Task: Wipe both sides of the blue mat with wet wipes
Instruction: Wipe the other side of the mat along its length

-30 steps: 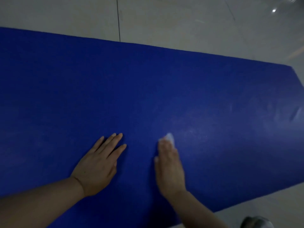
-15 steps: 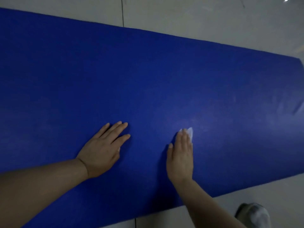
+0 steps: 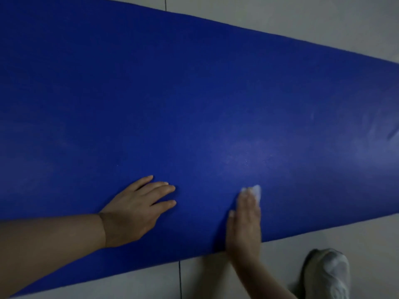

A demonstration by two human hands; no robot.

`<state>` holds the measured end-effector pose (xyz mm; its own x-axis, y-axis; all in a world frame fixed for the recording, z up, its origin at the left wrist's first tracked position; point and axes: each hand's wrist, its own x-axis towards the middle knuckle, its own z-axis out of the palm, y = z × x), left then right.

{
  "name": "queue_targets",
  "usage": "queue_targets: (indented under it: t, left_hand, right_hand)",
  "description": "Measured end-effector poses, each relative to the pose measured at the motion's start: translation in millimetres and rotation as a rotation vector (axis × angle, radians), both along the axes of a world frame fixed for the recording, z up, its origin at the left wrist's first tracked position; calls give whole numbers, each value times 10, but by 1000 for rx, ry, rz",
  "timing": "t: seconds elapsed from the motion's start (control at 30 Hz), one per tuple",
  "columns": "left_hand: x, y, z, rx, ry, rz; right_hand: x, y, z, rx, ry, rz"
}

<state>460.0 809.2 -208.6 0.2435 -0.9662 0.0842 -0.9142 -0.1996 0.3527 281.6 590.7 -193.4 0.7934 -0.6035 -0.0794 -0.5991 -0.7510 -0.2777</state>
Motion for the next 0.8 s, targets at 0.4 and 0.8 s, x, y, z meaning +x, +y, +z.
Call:
queue_targets:
  t: [0.4,0.8]
  left_hand:
    - [-295,-197,562,82,405,419]
    - [-268,-219,402,265,120,316]
  right_hand:
    - [-142,159,120,115,134,433]
    - [-137,-38,54,-17,173,398]
